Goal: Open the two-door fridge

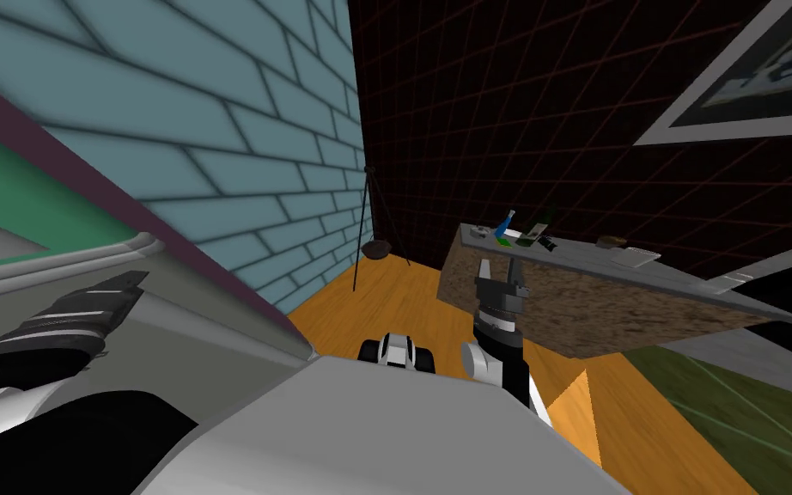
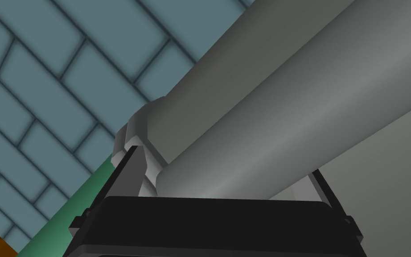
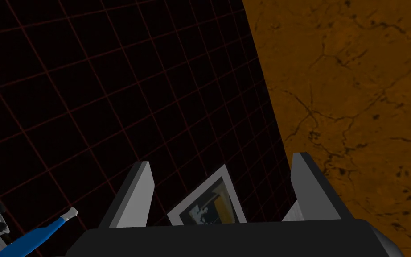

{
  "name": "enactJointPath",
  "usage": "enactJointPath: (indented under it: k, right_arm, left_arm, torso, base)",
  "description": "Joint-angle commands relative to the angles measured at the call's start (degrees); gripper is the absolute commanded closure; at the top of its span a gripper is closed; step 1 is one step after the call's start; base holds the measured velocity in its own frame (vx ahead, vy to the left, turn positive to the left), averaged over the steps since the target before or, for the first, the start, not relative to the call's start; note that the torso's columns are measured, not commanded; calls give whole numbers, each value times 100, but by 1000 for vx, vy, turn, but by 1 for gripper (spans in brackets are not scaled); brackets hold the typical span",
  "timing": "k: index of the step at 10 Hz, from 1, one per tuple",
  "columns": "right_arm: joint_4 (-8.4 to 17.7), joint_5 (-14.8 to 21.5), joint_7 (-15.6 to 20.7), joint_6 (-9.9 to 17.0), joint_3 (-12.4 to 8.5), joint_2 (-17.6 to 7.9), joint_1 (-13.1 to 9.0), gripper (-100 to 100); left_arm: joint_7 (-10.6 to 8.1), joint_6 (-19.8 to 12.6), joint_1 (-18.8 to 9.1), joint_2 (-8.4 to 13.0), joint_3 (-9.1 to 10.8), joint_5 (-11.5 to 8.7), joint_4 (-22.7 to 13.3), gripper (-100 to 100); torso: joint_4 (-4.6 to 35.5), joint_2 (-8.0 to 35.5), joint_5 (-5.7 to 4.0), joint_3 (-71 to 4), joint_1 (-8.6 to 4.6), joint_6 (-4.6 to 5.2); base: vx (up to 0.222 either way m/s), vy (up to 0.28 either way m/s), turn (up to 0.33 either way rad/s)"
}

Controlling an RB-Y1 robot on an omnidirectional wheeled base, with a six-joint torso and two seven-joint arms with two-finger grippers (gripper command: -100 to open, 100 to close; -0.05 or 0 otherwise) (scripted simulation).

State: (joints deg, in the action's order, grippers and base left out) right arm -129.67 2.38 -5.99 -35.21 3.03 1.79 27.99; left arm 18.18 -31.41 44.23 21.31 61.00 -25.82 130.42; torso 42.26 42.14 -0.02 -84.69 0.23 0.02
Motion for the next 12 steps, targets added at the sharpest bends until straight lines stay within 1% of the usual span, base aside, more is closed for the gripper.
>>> enactJointPath:
  k: [1,2,3,8,9,10,12]
  right_arm:
    - [0,0,0,0,-1,-1,2,0]
    - [-1,0,0,-1,-1,-1,2,0]
    - [0,0,0,0,-1,-1,2,0]
    - [0,0,0,0,-1,-1,1,0]
    - [0,0,0,0,-1,-1,1,0]
    - [0,0,0,0,0,0,0,0]
    - [1,0,0,1,1,1,-6,0]
  left_arm:
    - [60,-81,-70,-128,-276,114,414,100]
    - [80,-116,-93,-159,-387,141,552,100]
    - [100,-151,-116,-190,-497,169,691,100]
    - [199,-325,-232,-346,-1050,308,1385,100]
    - [185,-245,-214,-300,-961,267,1279,100]
    - [207,-255,-239,-227,-1079,229,1362,100]
    - [240,-258,-263,-86,-1285,137,1491,100]
  torso:
    - [0,-4,-1,-2,2,-13]
    - [1,12,17,14,8,-29]
    - [-1,19,27,23,2,-7]
    - [0,24,25,25,-4,-12]
    - [0,20,24,23,0,-9]
    - [0,23,21,22,-2,-3]
    - [6,75,27,61,-30,20]
  base:
    - [52,73,332]
    - [62,59,230]
    - [59,45,244]
    - [45,35,243]
    - [23,11,41]
    - [-124,-18,-29]
    - [-383,-57,-94]
